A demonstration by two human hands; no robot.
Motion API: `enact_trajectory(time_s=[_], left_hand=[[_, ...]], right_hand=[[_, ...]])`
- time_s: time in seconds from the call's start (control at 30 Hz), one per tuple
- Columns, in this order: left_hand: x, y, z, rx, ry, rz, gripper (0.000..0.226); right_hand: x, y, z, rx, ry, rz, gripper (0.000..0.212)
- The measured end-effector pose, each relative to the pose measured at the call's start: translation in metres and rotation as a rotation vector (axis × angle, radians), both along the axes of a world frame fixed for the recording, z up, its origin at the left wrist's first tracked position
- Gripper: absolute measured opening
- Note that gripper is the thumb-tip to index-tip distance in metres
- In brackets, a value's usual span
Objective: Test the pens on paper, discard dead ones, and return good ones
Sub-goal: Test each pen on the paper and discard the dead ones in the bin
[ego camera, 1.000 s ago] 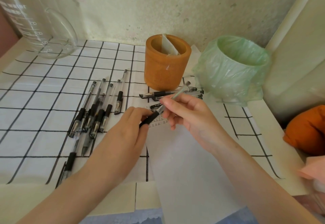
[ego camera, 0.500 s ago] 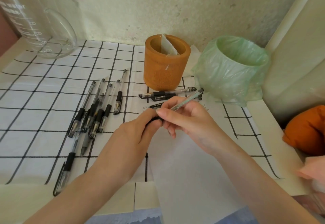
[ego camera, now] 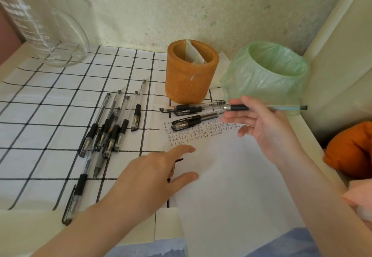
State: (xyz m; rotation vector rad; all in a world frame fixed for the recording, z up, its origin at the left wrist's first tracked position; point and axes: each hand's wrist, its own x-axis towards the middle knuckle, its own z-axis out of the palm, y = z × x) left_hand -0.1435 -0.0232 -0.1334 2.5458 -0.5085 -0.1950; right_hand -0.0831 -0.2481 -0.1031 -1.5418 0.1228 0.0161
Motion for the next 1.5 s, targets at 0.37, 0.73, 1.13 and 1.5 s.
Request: enact_trajectory(time_s=[0.37, 0.73, 1.13, 1.5], left_hand=[[-0.001, -0.002, -0.002, 0.17, 0.04, -0.071, 0.063], [0.001, -0.001, -0.005, 0.158, 0.027, -0.071, 0.062], [0.001, -0.002, -0.005, 0.163, 0.039, -0.069, 0.062], [0.001, -0.002, -0.004, 0.169, 0.043, -0.067, 0.062]], right_hand=[[0.015, 0.007, -0.048, -0.363, -0.136, -0.284, 0.045], [0.016, 0.006, -0.056, -0.455, -0.175, -0.298, 0.031], [0.017, 0.007, -0.057, -0.47, -0.202, -0.309, 0.036], [0.016, 0.005, -0.057, -0.432, -0.186, -0.299, 0.033]])
